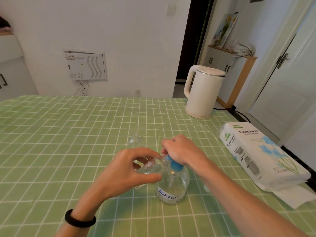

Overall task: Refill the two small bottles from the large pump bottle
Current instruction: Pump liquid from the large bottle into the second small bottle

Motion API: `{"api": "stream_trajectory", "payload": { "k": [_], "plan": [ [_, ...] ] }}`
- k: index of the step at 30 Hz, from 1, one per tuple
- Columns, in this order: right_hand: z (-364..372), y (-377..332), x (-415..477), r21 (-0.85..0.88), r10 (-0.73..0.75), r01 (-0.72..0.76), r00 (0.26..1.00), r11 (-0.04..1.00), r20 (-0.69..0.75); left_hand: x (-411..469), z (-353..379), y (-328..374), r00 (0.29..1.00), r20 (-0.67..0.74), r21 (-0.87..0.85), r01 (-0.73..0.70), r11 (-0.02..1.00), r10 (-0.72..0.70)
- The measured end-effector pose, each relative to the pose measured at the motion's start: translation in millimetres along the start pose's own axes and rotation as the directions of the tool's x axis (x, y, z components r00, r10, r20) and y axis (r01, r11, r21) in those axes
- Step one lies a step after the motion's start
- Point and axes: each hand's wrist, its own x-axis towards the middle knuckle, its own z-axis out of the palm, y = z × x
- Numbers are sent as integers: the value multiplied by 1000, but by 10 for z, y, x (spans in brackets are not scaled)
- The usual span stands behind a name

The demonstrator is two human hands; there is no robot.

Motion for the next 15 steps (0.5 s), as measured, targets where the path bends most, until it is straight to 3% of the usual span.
{"api": "stream_trajectory", "payload": {
  "k": [15],
  "plan": [
    [-16, -10, 26, -28, -1, 1, 1000, 1000, 16, 13, 1, -25, 1000, 7, -6, -10, 1000, 10]
  ]
}}
